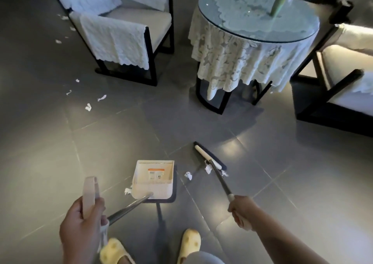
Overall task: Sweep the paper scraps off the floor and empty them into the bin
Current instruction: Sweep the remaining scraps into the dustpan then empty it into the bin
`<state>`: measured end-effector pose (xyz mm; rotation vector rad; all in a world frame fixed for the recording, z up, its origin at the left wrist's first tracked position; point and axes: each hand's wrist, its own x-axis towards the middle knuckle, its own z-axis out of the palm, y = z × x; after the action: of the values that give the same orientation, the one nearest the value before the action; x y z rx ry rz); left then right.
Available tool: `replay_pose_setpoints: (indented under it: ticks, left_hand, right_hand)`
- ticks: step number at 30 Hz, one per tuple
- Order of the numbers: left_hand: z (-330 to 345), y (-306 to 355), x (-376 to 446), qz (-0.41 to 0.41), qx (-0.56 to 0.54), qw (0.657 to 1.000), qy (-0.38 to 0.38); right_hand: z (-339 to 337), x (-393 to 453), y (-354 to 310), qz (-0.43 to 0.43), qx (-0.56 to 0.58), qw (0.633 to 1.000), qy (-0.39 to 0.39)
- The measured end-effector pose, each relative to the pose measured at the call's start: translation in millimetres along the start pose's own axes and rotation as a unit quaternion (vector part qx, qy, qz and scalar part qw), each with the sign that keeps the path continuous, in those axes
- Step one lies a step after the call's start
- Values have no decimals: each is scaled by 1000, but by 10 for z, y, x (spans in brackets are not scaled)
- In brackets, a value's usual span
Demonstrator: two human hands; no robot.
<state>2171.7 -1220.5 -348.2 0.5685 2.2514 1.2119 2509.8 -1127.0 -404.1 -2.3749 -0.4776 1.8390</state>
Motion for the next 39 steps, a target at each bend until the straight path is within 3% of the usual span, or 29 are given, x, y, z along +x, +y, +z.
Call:
replay_pose_setpoints:
  ticks: [9, 13, 18, 24, 36, 39]
  left_hand:
    - [-531, -339, 259, 5, 26, 1000, 3]
    - [-943, -374, 535, 13, 34, 999, -7]
    - [-1401, -437, 798, 25, 36, 999, -24]
    - [-1993, -592, 1081, 30, 24, 999, -8]
    - [-2982, -1282, 1654, -28, 38, 998, 33]
    - [-3081, -1338, 1745, -30, 39, 998, 25]
  right_hand:
    - [326, -445, 75, -12, 119, 988, -100]
    - [388, -710, 195, -31, 145, 985, -84]
    - [823, -955, 390, -83, 89, 993, -3]
    - [1467, -813, 386, -12, 185, 983, -1]
    - [3263, -1185, 658, -41, -27, 999, -14]
    - [3520, -1418, 724, -32, 13, 997, -71]
